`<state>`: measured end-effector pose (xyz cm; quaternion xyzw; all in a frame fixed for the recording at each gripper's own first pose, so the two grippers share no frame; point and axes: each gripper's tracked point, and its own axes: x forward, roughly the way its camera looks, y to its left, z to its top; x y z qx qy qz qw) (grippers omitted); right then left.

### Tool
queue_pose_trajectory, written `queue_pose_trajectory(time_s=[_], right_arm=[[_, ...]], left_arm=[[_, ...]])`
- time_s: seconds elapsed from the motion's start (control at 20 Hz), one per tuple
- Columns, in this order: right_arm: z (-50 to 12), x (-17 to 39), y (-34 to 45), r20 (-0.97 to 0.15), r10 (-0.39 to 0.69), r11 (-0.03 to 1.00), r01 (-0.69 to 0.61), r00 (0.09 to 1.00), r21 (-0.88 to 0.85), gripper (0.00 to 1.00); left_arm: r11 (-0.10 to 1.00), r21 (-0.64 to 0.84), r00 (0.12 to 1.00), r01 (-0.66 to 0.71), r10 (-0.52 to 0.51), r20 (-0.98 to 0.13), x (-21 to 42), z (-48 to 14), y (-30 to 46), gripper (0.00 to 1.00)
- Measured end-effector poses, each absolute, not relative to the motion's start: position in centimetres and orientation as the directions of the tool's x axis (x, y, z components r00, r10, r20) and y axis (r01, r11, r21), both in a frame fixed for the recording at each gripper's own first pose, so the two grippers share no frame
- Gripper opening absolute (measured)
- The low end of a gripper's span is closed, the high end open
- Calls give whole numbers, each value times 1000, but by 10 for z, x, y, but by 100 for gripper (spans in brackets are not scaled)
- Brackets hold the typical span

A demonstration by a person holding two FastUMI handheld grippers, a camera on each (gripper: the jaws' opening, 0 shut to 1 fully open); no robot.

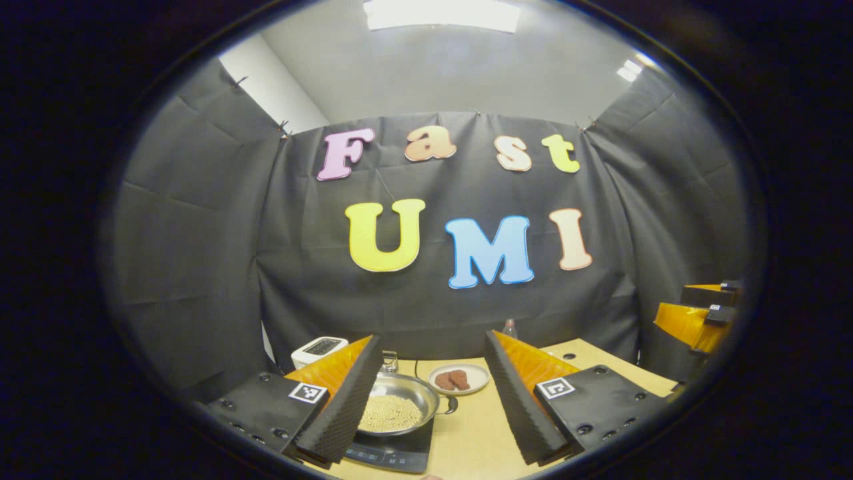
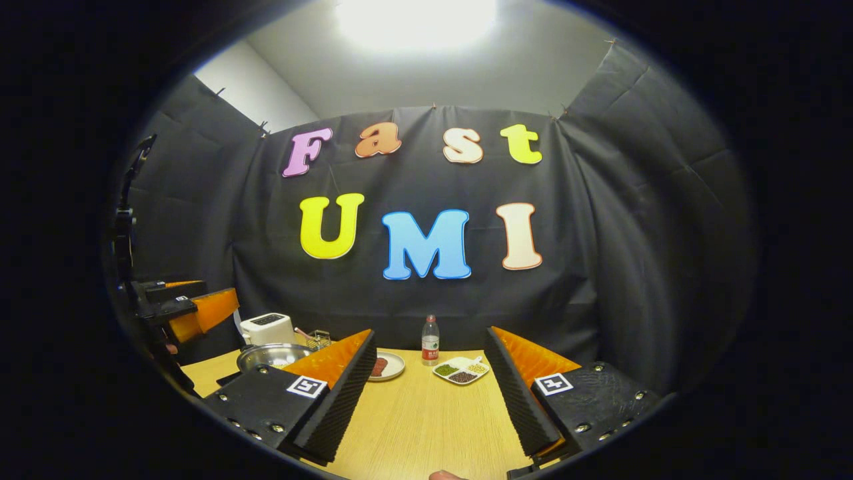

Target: First push the handle of the pot to place it horizontally, then grasp the pot with both hands and set it on the induction cooktop.

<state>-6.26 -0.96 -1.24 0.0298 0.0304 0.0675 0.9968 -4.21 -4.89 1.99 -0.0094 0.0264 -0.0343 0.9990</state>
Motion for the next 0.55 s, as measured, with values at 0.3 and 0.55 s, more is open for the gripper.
queue_pose_trajectory(time_s=[0.3,0.55], right_arm=[[-4,-82,-1,-24,112,993,-112,993,23,97],[4,-92,4,-14,108,994,-108,994,25,97]], left_arm=[[999,0,999,43,-43,-7,-64,32,-6,100],[999,-15,999,31,-31,21,-82,40,17,93]])
